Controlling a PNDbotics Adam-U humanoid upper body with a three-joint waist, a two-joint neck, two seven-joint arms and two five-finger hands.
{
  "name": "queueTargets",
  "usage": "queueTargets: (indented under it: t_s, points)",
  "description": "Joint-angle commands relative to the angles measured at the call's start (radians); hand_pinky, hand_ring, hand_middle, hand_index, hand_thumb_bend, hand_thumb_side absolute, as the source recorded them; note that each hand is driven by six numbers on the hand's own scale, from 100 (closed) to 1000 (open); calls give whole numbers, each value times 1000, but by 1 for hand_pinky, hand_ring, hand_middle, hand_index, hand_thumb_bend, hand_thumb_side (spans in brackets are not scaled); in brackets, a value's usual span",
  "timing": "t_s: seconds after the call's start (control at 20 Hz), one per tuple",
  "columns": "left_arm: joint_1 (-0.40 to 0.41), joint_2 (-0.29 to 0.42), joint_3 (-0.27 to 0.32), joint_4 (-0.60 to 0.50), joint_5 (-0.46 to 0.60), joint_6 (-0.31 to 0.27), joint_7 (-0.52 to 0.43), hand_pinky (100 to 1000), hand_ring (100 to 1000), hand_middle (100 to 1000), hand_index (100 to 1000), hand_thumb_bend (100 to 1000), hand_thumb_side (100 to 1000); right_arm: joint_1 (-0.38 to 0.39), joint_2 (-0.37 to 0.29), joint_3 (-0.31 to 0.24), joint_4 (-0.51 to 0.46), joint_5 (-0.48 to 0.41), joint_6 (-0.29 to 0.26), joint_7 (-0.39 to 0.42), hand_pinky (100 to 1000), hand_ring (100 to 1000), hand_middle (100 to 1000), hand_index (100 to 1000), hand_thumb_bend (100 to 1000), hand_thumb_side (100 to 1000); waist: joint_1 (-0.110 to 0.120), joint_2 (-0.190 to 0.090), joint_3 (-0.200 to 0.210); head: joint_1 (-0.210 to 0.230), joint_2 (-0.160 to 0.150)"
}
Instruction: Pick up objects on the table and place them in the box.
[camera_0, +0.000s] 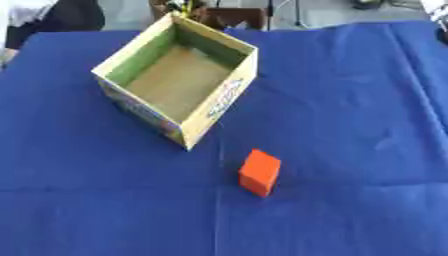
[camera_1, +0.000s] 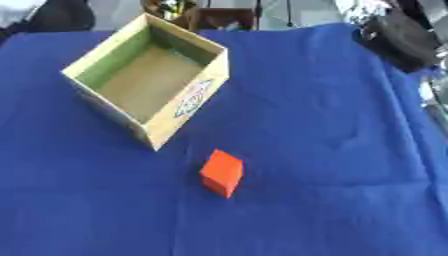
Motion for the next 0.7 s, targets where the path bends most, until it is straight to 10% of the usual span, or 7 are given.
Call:
queueTargets:
  t_s: [0.05, 0.7]
  points:
    - [-11, 11, 4, -15, 4, -1, -4, 388, 669, 615, 733, 125, 1000, -10, -14, -4, -20, 1, -2, 1, 735, 725, 608, 786, 100, 988, -1, -16, 0, 0, -8]
    - [-11, 12, 1, -15, 6, 0, -8, 386, 674, 616, 733, 122, 1000, -28, -21, 21, -20, 39, 26, 47, 739, 734, 628, 794, 100, 1000, -3, -20, -2, -2, 0]
